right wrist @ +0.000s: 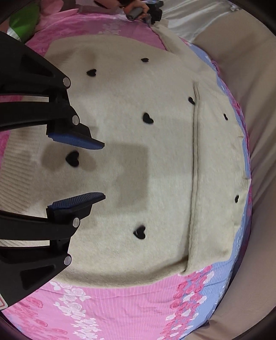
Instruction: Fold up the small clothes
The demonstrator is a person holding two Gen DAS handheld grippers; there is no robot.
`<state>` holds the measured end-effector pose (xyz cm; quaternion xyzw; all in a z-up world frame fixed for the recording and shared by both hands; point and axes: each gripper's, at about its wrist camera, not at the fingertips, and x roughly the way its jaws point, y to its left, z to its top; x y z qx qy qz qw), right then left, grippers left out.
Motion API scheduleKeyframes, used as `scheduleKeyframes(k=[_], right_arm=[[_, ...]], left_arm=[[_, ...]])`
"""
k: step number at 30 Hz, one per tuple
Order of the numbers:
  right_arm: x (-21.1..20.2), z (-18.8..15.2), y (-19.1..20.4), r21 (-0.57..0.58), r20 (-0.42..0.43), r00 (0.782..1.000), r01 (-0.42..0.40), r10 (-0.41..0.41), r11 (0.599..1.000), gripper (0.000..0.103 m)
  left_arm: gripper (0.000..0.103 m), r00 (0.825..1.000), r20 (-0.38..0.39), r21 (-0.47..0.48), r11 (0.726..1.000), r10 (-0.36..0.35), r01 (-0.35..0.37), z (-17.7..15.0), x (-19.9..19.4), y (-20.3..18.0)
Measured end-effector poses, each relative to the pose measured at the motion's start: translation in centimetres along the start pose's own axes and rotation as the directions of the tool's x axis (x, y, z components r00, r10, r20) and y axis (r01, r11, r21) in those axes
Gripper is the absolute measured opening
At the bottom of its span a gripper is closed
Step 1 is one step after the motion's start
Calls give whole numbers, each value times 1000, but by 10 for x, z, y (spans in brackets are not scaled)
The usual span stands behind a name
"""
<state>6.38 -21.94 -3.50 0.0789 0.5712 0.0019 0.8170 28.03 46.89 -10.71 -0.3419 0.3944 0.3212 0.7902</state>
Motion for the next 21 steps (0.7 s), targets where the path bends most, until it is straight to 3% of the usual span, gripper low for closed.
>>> scheduleKeyframes(k=[3, 5, 8, 12, 13, 15, 17, 20, 21], right_arm=[[-6, 0, 10, -9, 13, 1000, -11, 11, 1000, 42], [-12, 2, 14, -16, 25, 1000, -18, 19, 1000, 43], [-20, 5, 15, -10, 46, 998, -35, 36, 999, 43], [-39, 7, -1, 16, 93, 995, -49, 47, 999, 44], [-45, 7, -8, 29, 106, 993, -48, 45, 998, 46], [-57, 5, -24, 67, 127, 991, -53, 44, 996, 47], [-66, 1, -39, 81, 142, 989, -52, 40, 995, 47], [-77, -8, -57, 75, 157, 988, -4, -8, 997, 50], [-77, -10, -60, 75, 154, 988, 10, -21, 997, 50]], left_arm=[[4, 990, 94, 112, 990, -101, 90, -9, -42, -41], [0, 972, 117, 197, 964, -202, 177, -18, -74, -75], [0, 915, 109, 314, 887, -388, 339, -50, -136, -139], [0, 802, -1, 474, 706, -597, 527, -128, -220, -230], [0, 783, -50, 475, 674, -621, 565, -152, -233, -247], [3, 755, -121, 429, 651, -645, 626, -187, -243, -268], [10, 750, -172, 362, 667, -639, 651, -216, -236, -277], [17, 812, -181, 284, 762, -554, 583, -221, -203, -257], [19, 842, -166, 291, 790, -513, 539, -212, -193, -249]])
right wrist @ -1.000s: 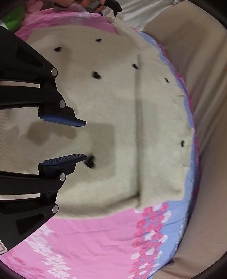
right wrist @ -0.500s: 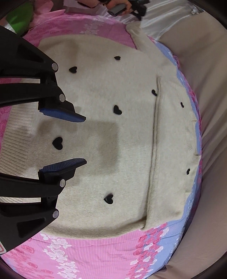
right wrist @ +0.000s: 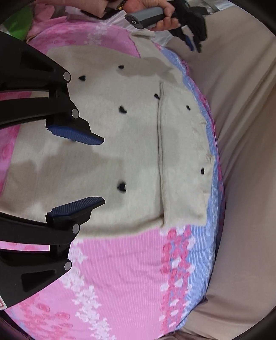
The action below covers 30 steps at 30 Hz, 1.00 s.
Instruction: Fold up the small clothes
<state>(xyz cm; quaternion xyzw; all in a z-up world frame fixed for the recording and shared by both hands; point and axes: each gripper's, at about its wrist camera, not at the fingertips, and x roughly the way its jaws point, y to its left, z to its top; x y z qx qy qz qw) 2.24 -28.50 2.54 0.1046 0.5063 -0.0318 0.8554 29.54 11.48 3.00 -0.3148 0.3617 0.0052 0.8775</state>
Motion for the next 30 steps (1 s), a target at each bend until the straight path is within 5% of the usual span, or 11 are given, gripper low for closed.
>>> scheduleKeyframes(k=[2, 5, 10, 12, 13, 15, 16, 17, 22, 25, 30], right_arm=[[2, -7, -9, 3, -22, 1000, 20, -20, 1000, 50], [9, -16, -13, 16, -56, 998, 38, -37, 999, 50], [27, -29, 9, -13, -129, 991, 41, -42, 999, 50], [33, -30, 23, -45, -143, 988, 45, -51, 998, 50], [35, -30, 32, -62, -145, 988, 43, -52, 997, 50], [37, -29, 46, -89, -145, 988, 43, -56, 995, 50], [37, -29, 53, -101, -141, 988, 48, -62, 994, 50], [37, -28, 57, -103, -139, 988, 52, -66, 993, 50], [31, -28, 55, -31, -144, 988, 42, -46, 999, 51], [31, -26, 49, -25, -144, 988, 45, -48, 999, 51], [26, -14, 27, -4, -106, 994, -17, 17, 1000, 51]], left_arm=[[42, 988, 19, 3, 988, 153, -153, 11, -3, 42], [59, 926, 90, -38, 930, 367, -365, 30, -15, 106], [59, 786, 100, -66, 792, 610, -607, 84, -6, 207], [59, 750, 87, -77, 755, 655, -651, 99, -5, 232], [59, 749, 64, -80, 751, 660, -655, 104, -4, 243], [46, 775, -13, -81, 772, 632, -631, 111, 9, 267], [18, 807, -34, -81, 803, 590, -590, 112, 16, 277], [10, 831, -41, -84, 827, 554, -556, 113, 16, 273], [8, 913, 133, -3, 921, 386, -389, 120, -11, 201], [8, 956, 202, 110, 965, 213, -238, 115, -35, 120], [8, 986, 149, 294, 955, -80, 33, 55, -71, -29]])
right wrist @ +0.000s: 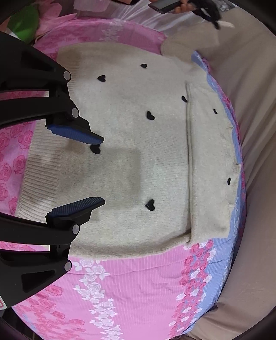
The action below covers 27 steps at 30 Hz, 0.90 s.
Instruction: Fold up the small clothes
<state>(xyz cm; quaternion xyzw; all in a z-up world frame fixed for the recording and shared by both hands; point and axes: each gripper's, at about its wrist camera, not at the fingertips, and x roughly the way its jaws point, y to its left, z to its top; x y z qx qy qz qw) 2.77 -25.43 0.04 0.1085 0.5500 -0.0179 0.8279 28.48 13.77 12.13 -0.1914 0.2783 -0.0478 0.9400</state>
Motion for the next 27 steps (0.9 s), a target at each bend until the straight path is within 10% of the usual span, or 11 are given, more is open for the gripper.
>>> scheduleKeyframes(k=[6, 13, 19, 27], right_arm=[[-8, -1, -43, 31, 27, 1000, -13, 12, 999, 51], [-9, 14, -112, 80, 38, 999, -28, 25, 996, 52], [23, 102, -114, 18, 39, 984, -175, 174, 984, 58], [129, 182, -68, 195, -24, 964, -257, 266, 947, 65]], left_arm=[[11, 967, -201, 75, 982, -156, 174, -89, 29, -158], [30, 859, -509, 119, 993, 50, 13, -235, 85, -200], [58, 916, -398, 58, 998, 45, -24, -257, 6, -175], [63, 922, -386, 33, 999, 45, -35, -233, -27, -95]])
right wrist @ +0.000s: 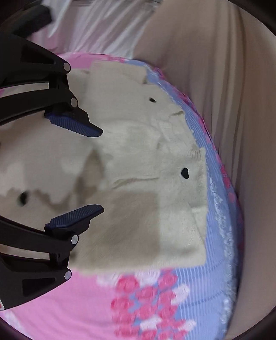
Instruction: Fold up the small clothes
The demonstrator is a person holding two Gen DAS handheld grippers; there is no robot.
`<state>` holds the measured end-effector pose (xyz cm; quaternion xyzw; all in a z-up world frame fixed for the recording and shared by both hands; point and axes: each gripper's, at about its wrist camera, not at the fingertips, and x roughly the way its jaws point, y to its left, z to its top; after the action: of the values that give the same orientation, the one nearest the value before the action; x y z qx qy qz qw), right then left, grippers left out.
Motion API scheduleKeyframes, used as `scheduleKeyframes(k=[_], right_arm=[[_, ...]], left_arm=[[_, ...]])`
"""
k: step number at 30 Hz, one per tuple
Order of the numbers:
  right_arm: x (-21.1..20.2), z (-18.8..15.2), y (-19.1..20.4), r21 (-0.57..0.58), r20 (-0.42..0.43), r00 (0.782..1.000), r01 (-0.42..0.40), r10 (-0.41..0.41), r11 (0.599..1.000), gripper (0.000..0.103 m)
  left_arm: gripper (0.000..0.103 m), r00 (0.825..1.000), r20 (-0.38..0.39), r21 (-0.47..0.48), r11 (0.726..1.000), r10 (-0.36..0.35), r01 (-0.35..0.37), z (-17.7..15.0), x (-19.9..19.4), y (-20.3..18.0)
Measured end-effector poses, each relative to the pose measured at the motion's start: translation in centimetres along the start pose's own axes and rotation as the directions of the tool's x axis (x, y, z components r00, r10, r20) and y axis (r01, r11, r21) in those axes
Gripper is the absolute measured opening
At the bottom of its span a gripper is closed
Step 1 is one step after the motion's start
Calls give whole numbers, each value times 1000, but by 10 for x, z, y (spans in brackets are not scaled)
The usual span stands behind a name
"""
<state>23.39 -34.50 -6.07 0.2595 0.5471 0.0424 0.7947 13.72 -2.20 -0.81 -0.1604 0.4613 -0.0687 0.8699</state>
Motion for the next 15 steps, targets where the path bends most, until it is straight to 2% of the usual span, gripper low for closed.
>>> scheduleKeyframes(k=[2, 3, 4, 5, 7, 10, 11, 13, 14, 15], right_arm=[[28, 3, 8, 15, -30, 998, 54, -54, 998, 65], [30, 2, 14, 9, -10, 997, 73, -73, 997, 62], [29, 1, 23, -9, 14, 997, 72, -72, 997, 37], [26, 3, 31, -12, 9, 999, 36, -36, 999, 9], [-1, 8, 47, -20, 97, 995, -5, 7, 1000, 10], [-63, 19, 60, -60, 267, 963, 1, 15, 998, 9], [-78, 20, 59, -64, 306, 952, 24, -4, 998, 9], [-97, 22, 47, -66, 375, 920, 150, -115, 986, 10], [-94, 22, 34, -51, 367, 915, 200, -168, 978, 10], [-82, 23, 19, -27, 329, 923, 220, -200, 975, 10]], left_arm=[[64, 1000, 5, -11, 1000, 17, -17, 0, -7, 21], [64, 1000, 2, -19, 1000, 24, -24, 1, -10, 31], [64, 999, -1, -31, 999, 33, -33, 1, -11, 40], [64, 999, -3, -46, 998, 39, -39, 2, -12, 49], [64, 999, -9, -88, 995, 45, -46, 4, -12, 68], [64, 999, -19, -146, 988, 42, -44, 9, -8, 86], [64, 999, -13, -152, 988, 38, -39, 11, -9, 89], [64, 999, -6, -150, 988, 40, -40, 16, -6, 91], [64, 999, -4, -151, 988, 36, -36, 19, -2, 91], [64, 999, -6, -157, 987, 33, -33, 21, 1, 92]])
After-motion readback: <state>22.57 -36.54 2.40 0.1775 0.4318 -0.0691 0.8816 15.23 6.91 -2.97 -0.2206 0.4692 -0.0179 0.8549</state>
